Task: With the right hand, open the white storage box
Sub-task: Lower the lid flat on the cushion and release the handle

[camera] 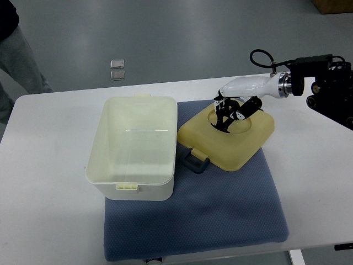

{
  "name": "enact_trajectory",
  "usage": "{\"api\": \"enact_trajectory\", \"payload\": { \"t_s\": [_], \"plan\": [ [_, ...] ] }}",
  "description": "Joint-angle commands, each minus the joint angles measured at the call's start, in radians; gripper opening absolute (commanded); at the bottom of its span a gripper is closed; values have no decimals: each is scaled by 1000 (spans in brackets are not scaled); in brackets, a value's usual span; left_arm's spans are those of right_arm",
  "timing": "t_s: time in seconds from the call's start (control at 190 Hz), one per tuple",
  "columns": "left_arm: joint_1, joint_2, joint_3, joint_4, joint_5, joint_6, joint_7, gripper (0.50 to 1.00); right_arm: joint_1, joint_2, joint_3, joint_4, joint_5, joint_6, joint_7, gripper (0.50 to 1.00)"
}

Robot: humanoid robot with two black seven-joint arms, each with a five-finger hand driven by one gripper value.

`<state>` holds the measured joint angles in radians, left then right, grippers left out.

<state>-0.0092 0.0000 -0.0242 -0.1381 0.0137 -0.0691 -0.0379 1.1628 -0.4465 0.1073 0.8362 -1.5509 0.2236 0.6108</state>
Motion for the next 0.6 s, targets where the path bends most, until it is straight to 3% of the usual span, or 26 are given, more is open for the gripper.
{"api": "enact_trajectory", "payload": {
  "t_s": [0.0, 0.596],
  "plan": [
    [0, 0, 0, 0, 0, 0, 1, 1000, 2, 29, 0, 1, 0, 0, 0, 500],
    [0, 0, 0, 0, 0, 0, 1, 1000, 0, 95, -17, 1, 0, 2, 0, 500]
  ]
}}
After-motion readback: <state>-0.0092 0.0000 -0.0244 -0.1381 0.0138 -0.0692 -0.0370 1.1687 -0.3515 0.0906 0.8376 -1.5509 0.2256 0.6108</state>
